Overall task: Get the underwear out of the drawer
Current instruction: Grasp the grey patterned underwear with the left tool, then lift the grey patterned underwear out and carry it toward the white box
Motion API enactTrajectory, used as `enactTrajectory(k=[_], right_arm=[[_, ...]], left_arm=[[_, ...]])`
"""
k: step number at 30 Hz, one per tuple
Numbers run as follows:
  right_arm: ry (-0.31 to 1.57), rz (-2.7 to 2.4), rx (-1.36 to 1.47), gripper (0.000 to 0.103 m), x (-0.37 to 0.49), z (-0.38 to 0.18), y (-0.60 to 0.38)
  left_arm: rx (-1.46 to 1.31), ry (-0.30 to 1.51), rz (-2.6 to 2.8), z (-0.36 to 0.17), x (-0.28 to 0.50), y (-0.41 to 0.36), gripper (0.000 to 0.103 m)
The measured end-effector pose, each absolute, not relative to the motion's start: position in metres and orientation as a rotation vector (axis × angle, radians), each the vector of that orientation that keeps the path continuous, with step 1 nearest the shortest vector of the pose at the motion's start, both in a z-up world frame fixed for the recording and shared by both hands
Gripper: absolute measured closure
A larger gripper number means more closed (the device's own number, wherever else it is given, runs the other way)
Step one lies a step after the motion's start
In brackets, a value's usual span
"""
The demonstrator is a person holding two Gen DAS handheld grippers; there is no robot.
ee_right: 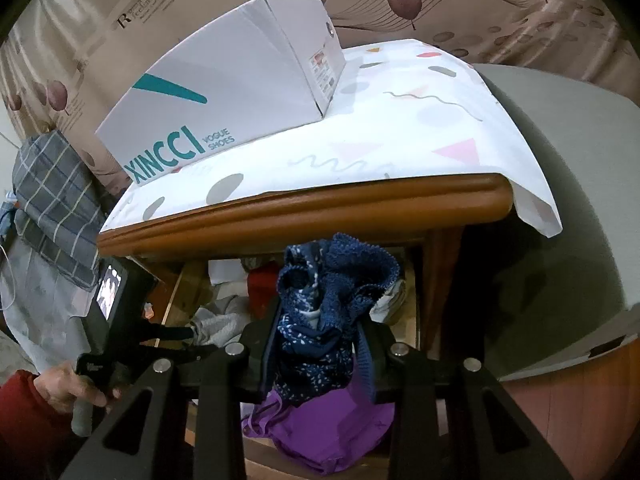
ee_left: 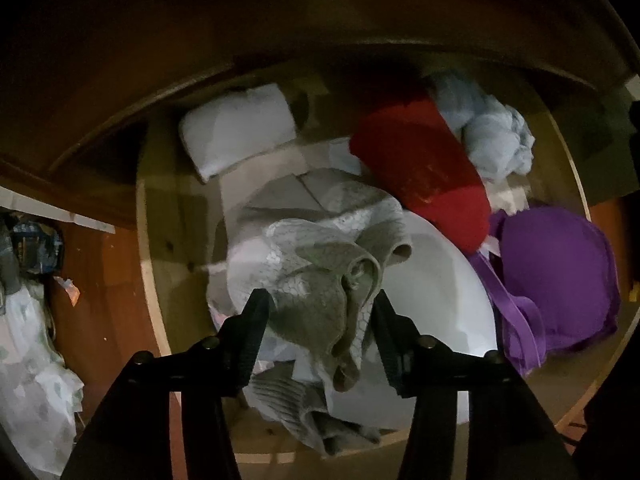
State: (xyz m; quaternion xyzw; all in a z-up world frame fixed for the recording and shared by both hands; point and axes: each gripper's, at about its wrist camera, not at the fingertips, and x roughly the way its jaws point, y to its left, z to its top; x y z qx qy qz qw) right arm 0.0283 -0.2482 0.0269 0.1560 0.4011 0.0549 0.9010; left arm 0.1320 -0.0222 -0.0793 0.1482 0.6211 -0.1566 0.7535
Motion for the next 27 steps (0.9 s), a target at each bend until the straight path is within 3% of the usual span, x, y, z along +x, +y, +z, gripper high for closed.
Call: enactTrajectory(k=[1,6,11,14,15,16,17,19,24,27], right_arm=[[0.83,0.113,0.323,0.07,0.029,0.027,-0.248],[0.831,0.117,0.317,0.07,0.029,0.027,-0.246],[0.838,0.121,0.315,0.07,0.03,0.025,-0.244],[0.836,0.127,0.311,0.07,0.03,0.027,-0.243],[0.836,0.127,0.307,0.07,0.03,0.027,-0.242],[0.838,0.128,0.307,0.07,0.03,0.026,-0.242],[0.84,0.13,0.31,0.07,0.03,0.026,-0.242],[0.841,0.131,0.317,0.07,0.03,0.026,-0.243],[0.839,0.139,0.339,0.069,0.029,0.027,-0.247],[0.841,0.141,0.341,0.068,0.029,0.027,-0.247]], left_arm=[[0.336,1.347,-0.329,-0.079,0.133,-0.023,0.047],[0.379,1.323,-0.314,-0.08,0.134,-0.029,0.042],[0.462,1.233,-0.271,-0.078,0.133,-0.034,0.023],[0.508,1.191,-0.266,-0.077,0.133,-0.043,0.02],[0.532,1.178,-0.271,-0.077,0.133,-0.047,0.021],[0.549,1.17,-0.276,-0.078,0.132,-0.05,0.029],[0.565,1.162,-0.282,-0.079,0.131,-0.052,0.045],[0.603,1.161,-0.286,-0.082,0.128,-0.056,0.058],[0.743,1.162,-0.351,-0.095,0.114,-0.063,0.056],[0.686,1.2,-0.358,-0.097,0.124,-0.058,0.056]])
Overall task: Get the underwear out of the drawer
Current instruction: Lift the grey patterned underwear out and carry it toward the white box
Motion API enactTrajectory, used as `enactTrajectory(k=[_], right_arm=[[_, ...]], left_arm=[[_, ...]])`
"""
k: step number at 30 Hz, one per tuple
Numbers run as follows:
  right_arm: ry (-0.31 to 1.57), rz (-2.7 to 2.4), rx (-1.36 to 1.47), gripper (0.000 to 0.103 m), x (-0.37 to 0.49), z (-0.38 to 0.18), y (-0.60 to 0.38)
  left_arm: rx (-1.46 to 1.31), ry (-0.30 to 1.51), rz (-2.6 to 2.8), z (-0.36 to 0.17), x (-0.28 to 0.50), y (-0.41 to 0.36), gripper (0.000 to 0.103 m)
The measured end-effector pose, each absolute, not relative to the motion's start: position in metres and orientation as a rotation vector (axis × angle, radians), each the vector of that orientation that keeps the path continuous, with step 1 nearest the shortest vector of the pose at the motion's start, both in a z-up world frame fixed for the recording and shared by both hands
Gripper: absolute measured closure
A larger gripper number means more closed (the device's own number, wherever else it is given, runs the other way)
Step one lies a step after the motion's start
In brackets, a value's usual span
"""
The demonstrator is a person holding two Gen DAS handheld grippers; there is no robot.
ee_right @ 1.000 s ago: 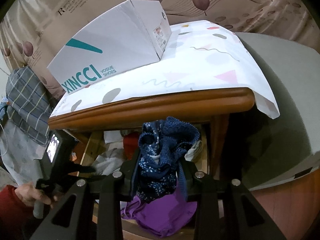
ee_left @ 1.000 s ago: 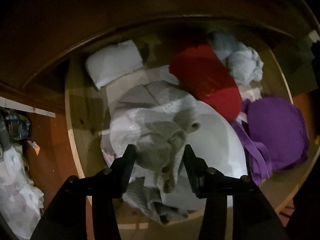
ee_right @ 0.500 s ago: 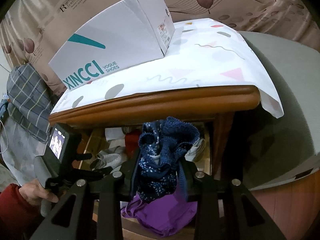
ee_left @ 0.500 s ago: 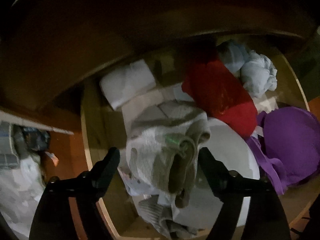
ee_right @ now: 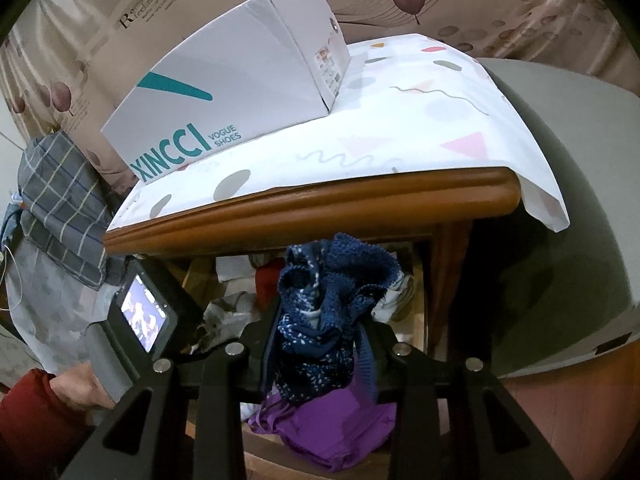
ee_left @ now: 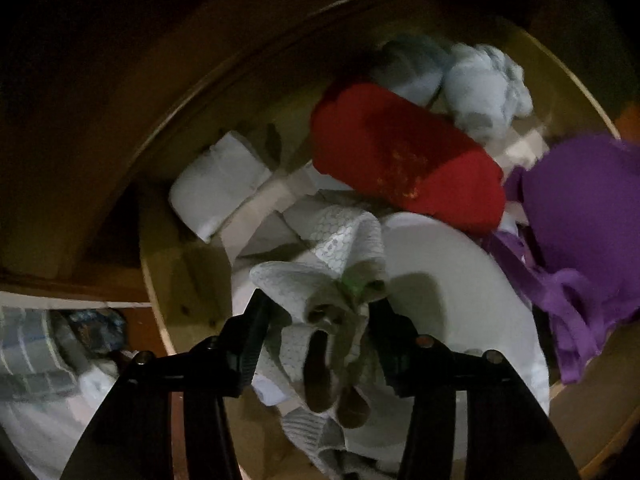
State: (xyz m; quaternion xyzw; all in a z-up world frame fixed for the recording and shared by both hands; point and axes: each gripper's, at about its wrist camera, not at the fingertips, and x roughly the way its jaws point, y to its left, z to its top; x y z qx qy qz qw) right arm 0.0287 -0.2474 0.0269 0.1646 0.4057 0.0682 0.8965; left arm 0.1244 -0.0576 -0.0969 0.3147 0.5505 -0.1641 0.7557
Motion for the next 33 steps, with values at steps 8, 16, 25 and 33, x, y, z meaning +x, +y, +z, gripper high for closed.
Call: enactTrajectory(k=[8,16,25,33], right_arm=[[0.849,0.141,0.334,0.068,0.031,0.026,-0.245],[0.853,0.14,0.331,0.068,0.031,0.024,-0.245],[0.904,0.149,0.297,0.068,0.031,0.011,-0.238],[0.925,0.128,0.23,0.07,0.03,0.004,-0.23]], left_arm=[[0.706,1.273,-0.383,-0.11,0.135,-0.057,0.074],[0.655,1.226,-0.383,-0.096,0.123,-0.049,0.084],[0.488,1.193,-0.387,-0.049,0.102,-0.021,0.084],[0.363,1.138,-0.376,0.002,0.079,-0.014,0.084]])
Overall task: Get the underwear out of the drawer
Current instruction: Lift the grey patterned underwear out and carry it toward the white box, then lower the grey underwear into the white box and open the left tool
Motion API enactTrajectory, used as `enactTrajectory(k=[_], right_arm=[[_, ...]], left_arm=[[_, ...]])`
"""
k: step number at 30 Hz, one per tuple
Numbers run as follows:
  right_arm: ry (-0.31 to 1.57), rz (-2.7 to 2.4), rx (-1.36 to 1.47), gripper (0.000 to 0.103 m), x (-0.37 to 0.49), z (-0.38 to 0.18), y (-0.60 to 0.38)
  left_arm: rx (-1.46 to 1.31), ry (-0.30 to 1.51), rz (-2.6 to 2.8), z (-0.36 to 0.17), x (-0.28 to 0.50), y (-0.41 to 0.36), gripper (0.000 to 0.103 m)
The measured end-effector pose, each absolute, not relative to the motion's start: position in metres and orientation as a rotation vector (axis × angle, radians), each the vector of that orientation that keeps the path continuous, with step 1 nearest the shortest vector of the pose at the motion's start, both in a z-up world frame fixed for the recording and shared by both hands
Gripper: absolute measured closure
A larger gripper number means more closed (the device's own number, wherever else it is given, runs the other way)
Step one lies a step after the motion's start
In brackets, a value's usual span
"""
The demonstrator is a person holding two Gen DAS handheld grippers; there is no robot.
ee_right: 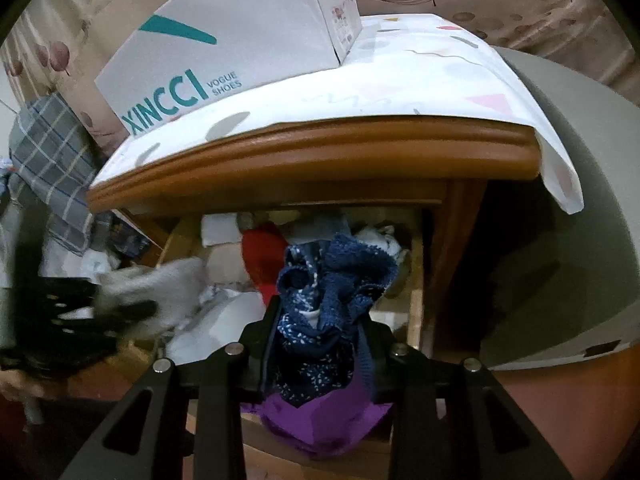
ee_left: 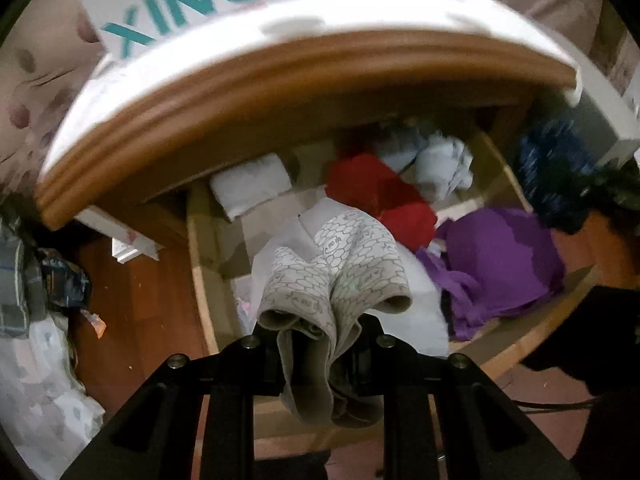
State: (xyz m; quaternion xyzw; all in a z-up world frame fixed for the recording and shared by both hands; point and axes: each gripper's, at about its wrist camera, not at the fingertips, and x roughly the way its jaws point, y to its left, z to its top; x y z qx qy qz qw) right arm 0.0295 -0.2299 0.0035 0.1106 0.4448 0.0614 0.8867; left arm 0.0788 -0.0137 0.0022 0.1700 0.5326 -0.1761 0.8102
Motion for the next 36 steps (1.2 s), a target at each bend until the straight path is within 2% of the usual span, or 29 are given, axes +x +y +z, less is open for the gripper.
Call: enactTrajectory(k=[13,27,32,36], right_arm=[[0.973,0.032,0.23,0.07,0.033,-0.013,-0.241],[1.023,-0.014,0.238,0.07,0.038,-0.028,-0.244],[1.033,-0.016,0.248,0.07,0.04,-0.03,-0.245],[1.035,-0.028,0.252,0.07,0.04,-0.031,-0.247]], left_arm=[[0.208,1.038,-0.256,0.072,0.075,0.028,0.084],[0.122,0.843,-0.272,0.217,0.088,0.043,0.084],[0.133,0.77,-0.276,0.265,0.114,0.03,0.084],[0.137,0.744,-0.275,0.283,0.149,0.017,0.083]])
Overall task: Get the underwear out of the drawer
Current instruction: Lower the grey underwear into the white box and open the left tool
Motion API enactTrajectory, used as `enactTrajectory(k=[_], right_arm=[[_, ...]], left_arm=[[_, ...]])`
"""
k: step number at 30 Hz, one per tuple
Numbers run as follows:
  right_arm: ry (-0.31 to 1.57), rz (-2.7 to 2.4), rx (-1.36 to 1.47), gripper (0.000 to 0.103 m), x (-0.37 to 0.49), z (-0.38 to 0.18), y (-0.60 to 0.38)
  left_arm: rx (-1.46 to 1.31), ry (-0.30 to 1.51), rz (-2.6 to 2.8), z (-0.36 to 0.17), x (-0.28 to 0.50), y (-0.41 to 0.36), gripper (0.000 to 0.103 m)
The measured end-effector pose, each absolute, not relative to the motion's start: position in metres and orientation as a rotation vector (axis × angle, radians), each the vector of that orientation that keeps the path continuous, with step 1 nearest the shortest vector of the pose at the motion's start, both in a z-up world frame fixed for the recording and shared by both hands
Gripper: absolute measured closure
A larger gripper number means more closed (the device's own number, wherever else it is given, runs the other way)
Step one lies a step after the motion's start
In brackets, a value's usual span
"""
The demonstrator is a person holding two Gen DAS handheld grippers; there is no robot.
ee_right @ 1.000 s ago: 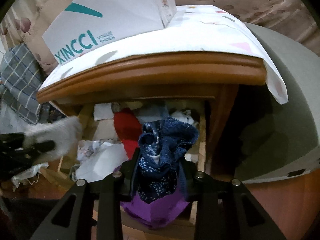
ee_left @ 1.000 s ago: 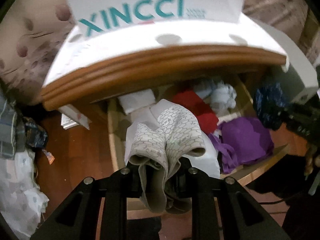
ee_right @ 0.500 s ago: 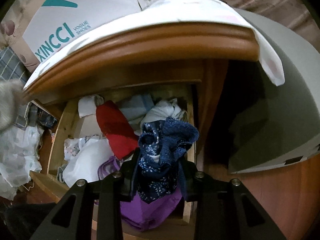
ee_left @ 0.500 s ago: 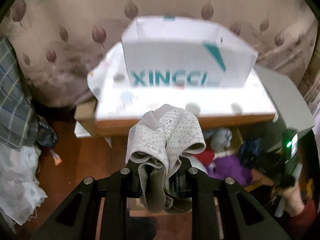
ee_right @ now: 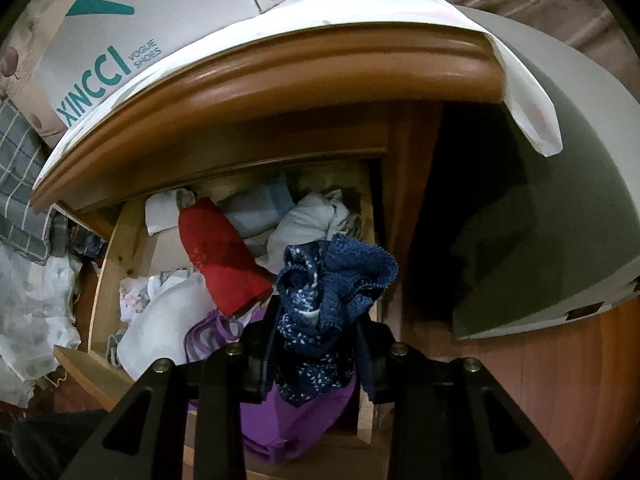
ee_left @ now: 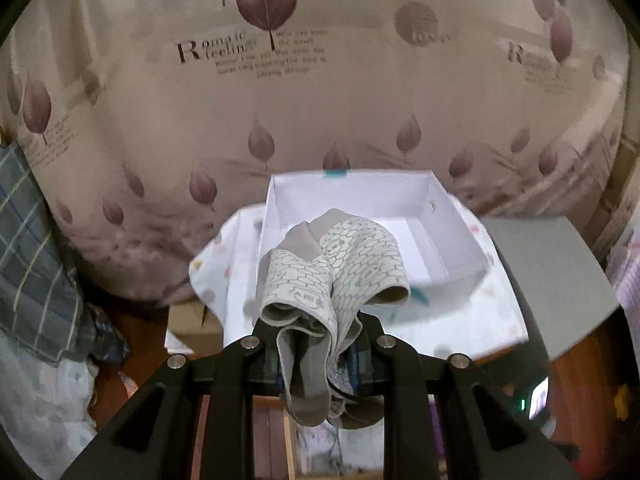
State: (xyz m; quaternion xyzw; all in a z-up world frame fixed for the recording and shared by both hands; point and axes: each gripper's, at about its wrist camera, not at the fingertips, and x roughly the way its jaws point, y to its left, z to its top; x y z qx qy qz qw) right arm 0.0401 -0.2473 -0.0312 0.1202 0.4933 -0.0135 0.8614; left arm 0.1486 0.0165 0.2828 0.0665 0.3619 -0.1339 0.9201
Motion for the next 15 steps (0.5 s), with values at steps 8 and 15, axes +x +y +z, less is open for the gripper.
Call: enactTrajectory(k=[8,15], right_arm=[[1.043,-0.027,0.268,0.07,0.041,-0.033,-0.251],[1.049,-0.026,0.284,0.07,0.042,-0.033,-0.256]], left_arm=[[0.159,0.815,-0.238,0.25,0.227,-0.012,0.083],[0.197,0.927,-0.194,0.195,0.271,-0.024,0.083]])
